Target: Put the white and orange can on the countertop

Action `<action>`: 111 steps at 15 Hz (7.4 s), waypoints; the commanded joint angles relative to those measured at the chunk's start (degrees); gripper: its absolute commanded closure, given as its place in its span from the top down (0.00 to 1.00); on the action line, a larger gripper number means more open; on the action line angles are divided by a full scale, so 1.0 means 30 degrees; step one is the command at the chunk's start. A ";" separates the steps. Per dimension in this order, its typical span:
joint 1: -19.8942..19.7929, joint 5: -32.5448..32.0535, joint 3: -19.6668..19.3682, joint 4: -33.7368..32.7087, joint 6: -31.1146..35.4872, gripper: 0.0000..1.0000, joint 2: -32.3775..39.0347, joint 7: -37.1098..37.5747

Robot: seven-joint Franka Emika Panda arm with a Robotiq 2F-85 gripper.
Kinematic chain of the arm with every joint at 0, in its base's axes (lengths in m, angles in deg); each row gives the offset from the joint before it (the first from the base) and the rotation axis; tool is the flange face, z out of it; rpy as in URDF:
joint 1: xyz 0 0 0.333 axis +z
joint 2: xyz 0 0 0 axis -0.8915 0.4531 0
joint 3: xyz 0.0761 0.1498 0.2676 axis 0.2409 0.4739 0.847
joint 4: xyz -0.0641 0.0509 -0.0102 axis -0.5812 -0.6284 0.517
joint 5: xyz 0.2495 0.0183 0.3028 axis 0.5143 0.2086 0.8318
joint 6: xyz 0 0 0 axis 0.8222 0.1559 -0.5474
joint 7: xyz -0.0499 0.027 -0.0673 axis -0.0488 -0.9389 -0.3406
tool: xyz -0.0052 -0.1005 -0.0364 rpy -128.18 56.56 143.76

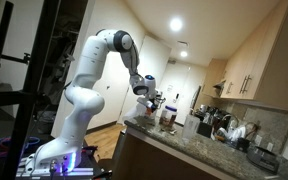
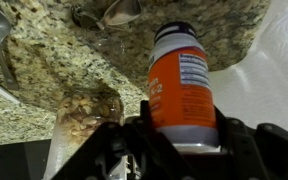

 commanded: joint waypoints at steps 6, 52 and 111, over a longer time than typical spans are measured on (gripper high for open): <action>-0.0162 -0.1404 -0.0084 0.0169 0.0173 0.25 0.0045 0.0316; 0.0076 -0.3989 -0.0332 0.0674 0.6474 0.25 0.0862 0.5103; 0.0160 -0.5853 0.0914 -0.0103 0.1411 0.25 0.1054 0.8966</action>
